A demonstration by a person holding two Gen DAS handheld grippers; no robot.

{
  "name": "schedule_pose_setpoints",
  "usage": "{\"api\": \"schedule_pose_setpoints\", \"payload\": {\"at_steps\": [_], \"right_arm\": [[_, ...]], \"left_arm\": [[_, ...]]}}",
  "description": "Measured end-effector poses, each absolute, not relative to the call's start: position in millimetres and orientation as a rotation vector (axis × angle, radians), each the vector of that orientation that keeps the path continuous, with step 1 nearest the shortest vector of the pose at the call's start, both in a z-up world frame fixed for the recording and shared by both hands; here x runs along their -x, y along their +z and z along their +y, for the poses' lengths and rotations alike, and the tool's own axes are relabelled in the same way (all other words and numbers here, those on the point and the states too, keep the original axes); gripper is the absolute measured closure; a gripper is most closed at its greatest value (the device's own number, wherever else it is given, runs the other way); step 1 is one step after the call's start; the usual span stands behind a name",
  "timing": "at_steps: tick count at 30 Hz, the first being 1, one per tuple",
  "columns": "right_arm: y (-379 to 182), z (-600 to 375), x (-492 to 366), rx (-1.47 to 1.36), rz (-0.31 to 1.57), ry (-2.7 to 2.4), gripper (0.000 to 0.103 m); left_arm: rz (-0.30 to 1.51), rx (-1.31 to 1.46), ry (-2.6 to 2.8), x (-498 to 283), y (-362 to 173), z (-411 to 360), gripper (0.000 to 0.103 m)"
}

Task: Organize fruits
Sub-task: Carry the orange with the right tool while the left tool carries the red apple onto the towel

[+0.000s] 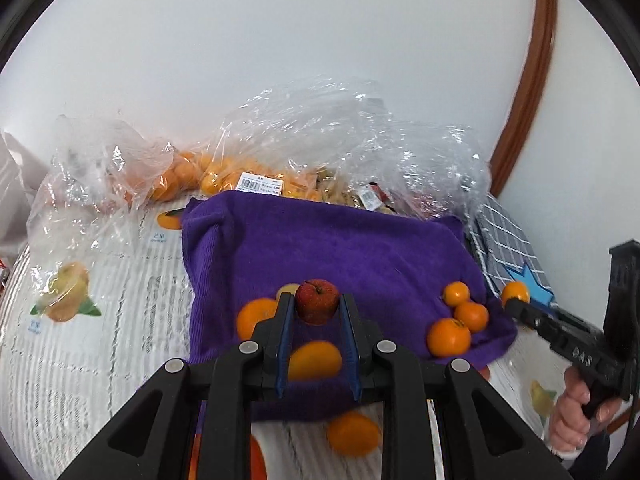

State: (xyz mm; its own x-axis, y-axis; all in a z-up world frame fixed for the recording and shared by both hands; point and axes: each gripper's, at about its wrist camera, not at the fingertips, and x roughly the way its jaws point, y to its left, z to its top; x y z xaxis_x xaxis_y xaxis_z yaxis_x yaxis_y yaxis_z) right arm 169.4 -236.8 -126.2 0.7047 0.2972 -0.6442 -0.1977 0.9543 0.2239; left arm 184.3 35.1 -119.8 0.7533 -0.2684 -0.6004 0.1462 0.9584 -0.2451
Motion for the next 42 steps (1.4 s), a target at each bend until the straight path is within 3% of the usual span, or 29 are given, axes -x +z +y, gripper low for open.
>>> {"api": "schedule_pose_setpoints", "payload": {"at_steps": [28, 38, 42], "right_arm": [[-157.7, -214.8, -176.3, -0.085, 0.821, 0.334, 0.067], [-156.1, -224.4, -172.5, -0.126, 0.797, 0.317, 0.061], [-152.6, -225.7, -167.1, -0.121, 0.786, 0.295, 0.060]], "left_arm": [[0.702, 0.194, -0.218, -198.9, -148.8, 30.7, 0.081], [0.691, 0.191, -0.207, -193.0, -148.8, 30.5, 0.081], [0.671, 0.215, -0.205, -188.3, -146.4, 35.6, 0.071]]}}
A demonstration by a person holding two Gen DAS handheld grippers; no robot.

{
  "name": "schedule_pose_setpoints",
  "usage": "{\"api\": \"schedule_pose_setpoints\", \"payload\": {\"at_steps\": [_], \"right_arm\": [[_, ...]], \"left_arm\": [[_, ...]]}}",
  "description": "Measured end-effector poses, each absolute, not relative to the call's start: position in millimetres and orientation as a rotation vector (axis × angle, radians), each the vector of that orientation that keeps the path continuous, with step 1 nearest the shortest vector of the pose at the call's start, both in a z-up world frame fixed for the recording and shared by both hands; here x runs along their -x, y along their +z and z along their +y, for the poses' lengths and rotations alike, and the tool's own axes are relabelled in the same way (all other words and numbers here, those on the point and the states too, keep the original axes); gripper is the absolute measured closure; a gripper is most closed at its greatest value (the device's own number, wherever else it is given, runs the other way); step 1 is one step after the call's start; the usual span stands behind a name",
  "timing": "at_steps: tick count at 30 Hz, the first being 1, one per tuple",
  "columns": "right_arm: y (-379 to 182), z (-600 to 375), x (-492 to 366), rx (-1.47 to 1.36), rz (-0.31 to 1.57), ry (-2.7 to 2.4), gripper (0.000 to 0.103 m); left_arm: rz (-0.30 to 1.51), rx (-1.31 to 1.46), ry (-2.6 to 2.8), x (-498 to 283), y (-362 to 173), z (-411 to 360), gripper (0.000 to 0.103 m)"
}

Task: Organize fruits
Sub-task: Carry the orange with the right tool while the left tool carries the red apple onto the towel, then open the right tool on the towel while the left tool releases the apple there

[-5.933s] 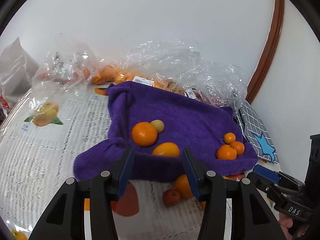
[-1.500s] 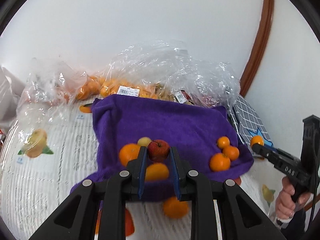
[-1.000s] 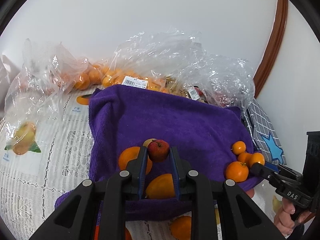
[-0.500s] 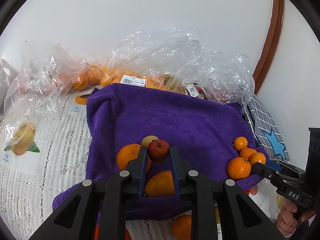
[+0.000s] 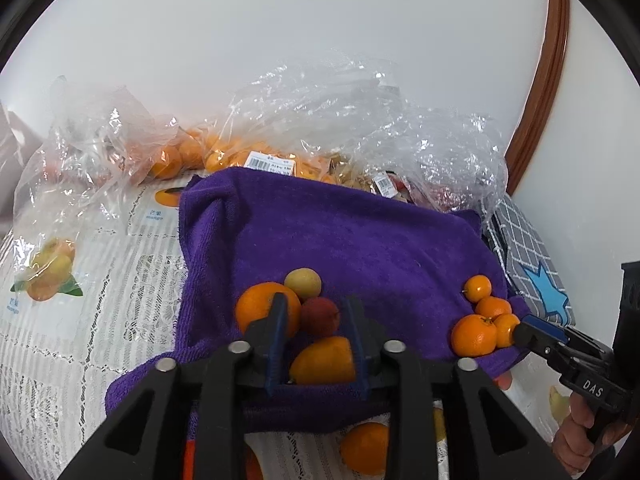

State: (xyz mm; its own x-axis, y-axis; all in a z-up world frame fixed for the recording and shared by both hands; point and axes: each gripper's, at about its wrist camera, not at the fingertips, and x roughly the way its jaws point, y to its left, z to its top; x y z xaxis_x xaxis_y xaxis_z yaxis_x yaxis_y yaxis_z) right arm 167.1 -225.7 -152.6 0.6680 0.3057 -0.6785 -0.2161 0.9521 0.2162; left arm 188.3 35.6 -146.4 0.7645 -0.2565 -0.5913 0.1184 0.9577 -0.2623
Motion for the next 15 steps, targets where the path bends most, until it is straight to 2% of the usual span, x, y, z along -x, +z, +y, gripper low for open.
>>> {"api": "schedule_pose_setpoints", "payload": {"at_steps": [15], "right_arm": [[-144.3, -197.4, -124.0, -0.106, 0.803, 0.276, 0.059]], "left_arm": [[0.638, 0.273, -0.198, -162.2, -141.2, 57.1, 0.066]]}}
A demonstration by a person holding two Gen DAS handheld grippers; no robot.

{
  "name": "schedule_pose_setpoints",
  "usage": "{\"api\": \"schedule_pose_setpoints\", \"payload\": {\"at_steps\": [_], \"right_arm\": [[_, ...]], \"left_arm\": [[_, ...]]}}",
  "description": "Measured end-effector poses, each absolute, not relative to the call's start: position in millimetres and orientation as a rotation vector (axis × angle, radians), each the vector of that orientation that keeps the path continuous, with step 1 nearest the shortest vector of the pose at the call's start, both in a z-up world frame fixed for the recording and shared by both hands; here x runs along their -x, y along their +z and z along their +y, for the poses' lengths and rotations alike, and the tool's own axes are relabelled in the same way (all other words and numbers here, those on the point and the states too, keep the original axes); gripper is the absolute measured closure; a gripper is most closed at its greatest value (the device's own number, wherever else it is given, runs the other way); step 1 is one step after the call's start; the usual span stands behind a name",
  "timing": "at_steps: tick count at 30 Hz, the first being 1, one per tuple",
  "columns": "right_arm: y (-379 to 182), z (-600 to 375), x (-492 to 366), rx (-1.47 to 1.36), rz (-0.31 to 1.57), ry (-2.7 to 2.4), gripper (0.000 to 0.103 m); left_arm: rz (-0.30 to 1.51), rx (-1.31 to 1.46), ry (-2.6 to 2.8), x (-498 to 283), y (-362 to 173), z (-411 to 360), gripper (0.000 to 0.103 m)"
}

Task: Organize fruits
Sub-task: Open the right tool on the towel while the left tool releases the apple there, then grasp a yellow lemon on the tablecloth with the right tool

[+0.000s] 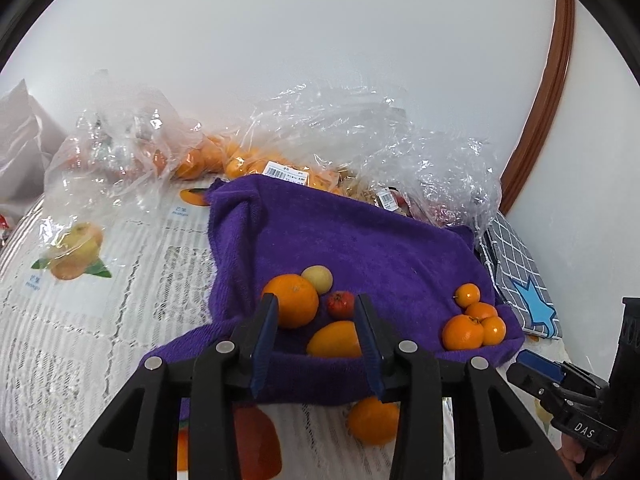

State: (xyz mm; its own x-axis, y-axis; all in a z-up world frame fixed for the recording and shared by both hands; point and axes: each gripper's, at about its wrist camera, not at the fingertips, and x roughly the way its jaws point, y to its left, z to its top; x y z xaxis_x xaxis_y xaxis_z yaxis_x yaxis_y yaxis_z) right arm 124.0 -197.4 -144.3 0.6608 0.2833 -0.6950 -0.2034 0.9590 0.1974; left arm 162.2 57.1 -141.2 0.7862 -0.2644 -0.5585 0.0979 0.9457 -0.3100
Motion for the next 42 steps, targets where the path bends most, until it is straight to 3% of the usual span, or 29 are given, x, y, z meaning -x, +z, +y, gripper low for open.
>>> {"api": "schedule_pose_setpoints", "payload": {"at_steps": [30, 36, 40, 42], "right_arm": [[-161.3, -113.9, -130.0, 0.029, 0.892, 0.441, 0.059], [-170.7, -108.9, -136.3, 0.030, 0.921, 0.441, 0.063], [-176.0, -107.8, -141.8, 0.023, 0.942, 0.440, 0.075], [-177.0, -108.9, -142.4, 0.014, 0.944, 0.440, 0.075]], "left_arm": [[0.630, 0.317, -0.110, -139.8, -141.0, 93.4, 0.062], [0.628, 0.329, -0.108, -139.8, -140.4, 95.4, 0.062], [0.627, 0.319, -0.110, -139.3, -140.6, 93.2, 0.062], [0.628, 0.314, -0.110, -139.5, -140.8, 92.1, 0.062]]}}
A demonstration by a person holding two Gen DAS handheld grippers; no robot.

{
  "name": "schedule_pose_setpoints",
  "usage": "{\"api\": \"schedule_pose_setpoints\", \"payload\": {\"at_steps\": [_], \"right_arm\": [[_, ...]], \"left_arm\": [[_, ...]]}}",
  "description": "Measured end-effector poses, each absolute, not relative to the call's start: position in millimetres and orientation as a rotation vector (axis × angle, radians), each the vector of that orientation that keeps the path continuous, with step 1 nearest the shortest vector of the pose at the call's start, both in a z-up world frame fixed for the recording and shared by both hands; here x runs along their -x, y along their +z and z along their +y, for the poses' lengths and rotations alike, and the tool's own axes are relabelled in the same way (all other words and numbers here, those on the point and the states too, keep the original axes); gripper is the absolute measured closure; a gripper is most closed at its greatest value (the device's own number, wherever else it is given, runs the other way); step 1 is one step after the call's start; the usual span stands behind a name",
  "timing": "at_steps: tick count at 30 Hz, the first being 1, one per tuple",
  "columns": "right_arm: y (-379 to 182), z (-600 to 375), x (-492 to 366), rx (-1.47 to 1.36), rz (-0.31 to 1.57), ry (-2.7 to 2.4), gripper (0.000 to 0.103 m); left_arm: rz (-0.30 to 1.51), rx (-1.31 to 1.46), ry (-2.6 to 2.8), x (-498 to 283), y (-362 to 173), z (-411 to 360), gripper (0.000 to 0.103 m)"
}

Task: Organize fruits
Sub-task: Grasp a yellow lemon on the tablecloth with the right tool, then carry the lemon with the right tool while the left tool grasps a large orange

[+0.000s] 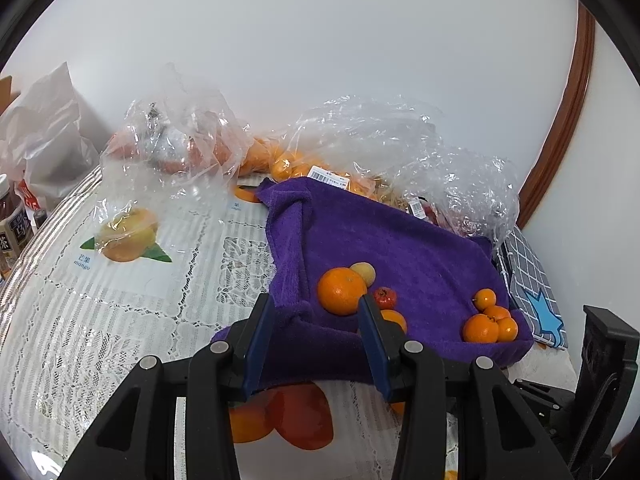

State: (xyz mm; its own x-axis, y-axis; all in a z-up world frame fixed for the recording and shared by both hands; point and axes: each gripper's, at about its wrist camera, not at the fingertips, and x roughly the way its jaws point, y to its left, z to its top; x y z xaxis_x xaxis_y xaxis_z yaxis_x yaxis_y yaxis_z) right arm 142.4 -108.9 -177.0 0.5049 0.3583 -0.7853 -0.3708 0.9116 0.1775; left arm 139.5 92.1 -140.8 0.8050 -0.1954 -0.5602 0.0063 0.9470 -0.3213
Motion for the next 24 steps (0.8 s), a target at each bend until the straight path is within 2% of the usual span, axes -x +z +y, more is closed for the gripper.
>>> {"api": "schedule_pose_setpoints", "payload": {"at_steps": [24], "right_arm": [[-159.0, -203.0, -115.7, -0.079, 0.862, 0.270, 0.075]], "left_arm": [[0.691, 0.212, -0.287, -133.9, -150.7, 46.5, 0.062]]}}
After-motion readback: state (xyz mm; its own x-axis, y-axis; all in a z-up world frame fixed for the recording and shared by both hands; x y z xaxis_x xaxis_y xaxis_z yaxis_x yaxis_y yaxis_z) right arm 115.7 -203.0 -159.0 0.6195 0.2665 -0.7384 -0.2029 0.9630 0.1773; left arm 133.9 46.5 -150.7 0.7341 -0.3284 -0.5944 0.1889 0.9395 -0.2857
